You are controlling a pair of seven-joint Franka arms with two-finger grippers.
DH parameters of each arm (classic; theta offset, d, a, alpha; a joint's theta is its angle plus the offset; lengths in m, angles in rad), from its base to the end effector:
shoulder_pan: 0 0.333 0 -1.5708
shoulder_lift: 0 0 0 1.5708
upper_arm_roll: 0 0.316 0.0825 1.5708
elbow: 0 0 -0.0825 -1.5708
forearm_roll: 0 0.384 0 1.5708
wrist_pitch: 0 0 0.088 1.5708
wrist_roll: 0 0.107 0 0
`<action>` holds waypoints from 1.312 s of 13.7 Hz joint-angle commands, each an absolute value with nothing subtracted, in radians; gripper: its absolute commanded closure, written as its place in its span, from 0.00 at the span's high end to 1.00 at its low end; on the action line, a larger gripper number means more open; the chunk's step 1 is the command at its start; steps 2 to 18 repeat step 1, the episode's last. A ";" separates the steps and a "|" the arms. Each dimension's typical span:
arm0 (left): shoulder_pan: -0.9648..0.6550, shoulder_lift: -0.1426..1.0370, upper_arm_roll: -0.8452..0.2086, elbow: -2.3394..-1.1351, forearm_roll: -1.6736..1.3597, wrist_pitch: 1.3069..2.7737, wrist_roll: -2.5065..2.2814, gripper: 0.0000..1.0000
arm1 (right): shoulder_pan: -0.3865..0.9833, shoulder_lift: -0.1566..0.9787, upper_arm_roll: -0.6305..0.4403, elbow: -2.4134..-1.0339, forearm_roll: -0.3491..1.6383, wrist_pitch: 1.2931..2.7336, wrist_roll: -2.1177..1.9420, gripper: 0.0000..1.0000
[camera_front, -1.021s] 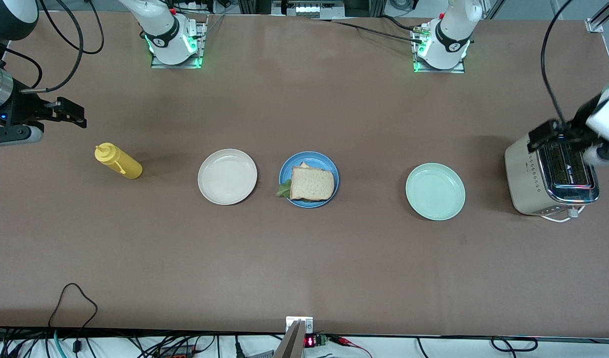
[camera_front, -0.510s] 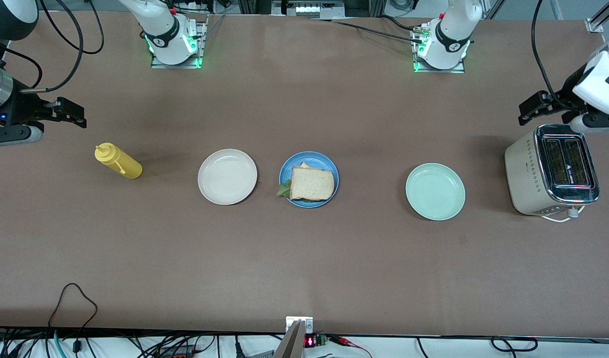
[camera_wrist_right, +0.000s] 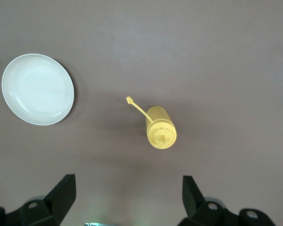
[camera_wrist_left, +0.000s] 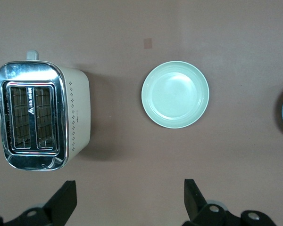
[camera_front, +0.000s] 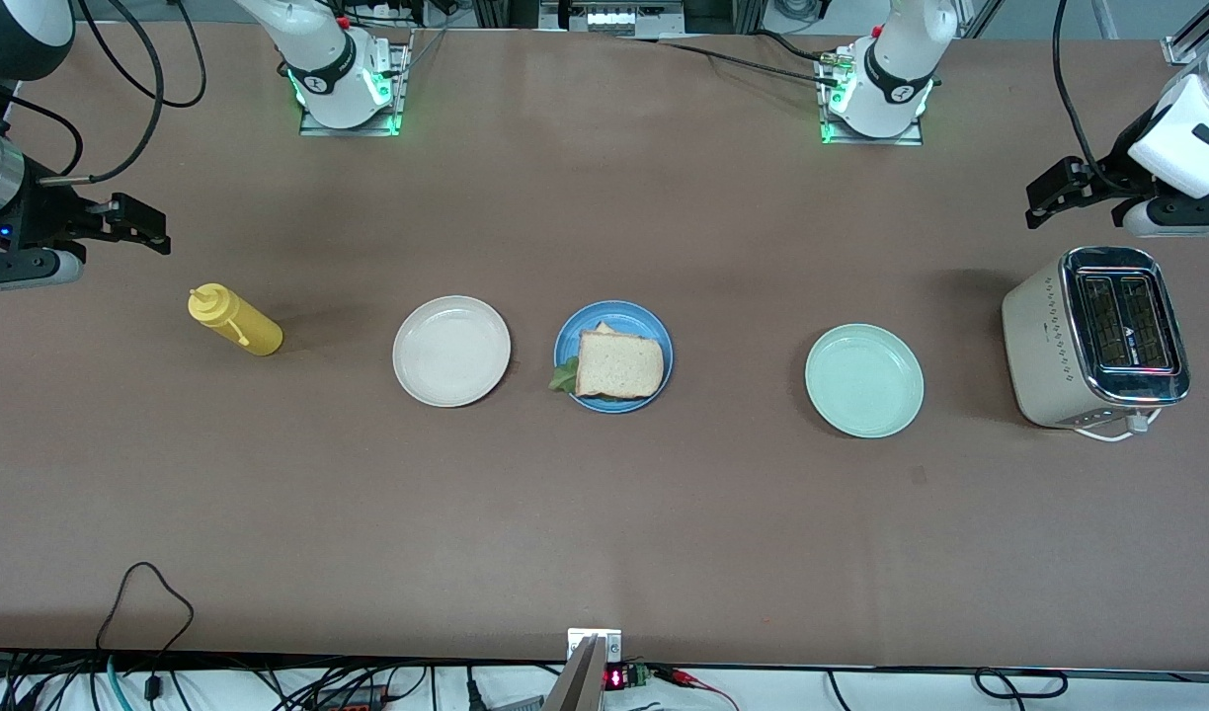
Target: Make sandwich in blue plate with both arms
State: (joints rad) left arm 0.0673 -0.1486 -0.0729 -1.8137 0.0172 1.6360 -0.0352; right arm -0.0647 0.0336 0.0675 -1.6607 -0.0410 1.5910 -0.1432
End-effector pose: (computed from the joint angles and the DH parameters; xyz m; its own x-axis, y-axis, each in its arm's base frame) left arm 0.5098 -0.0035 0.5940 0.9992 0.0296 -0.0285 0.0288 -0.9992 -0.0289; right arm 0.5608 -0.0033 0.5652 0.9834 0.1464 -0.1075 0.1497 -0.9885 0.0233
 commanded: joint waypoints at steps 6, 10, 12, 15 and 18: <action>0.084 -0.173 -0.074 -1.835 0.005 1.637 -0.008 1.00 | -0.072 0.040 0.069 -1.646 -0.023 1.586 -0.133 1.00; 0.084 -0.173 -0.074 -1.835 0.005 1.637 -0.008 1.00 | -0.072 0.040 0.069 -1.646 -0.023 1.586 -0.133 1.00; 0.084 -0.173 -0.074 -1.835 0.005 1.637 -0.008 1.00 | -0.072 0.040 0.069 -1.646 -0.023 1.586 -0.133 1.00; 0.084 -0.173 -0.074 -1.835 0.005 1.637 -0.008 1.00 | -0.072 0.040 0.069 -1.646 -0.023 1.586 -0.133 1.00; 0.084 -0.173 -0.074 -1.835 0.005 1.637 -0.008 1.00 | -0.072 0.040 0.069 -1.646 -0.023 1.586 -0.133 1.00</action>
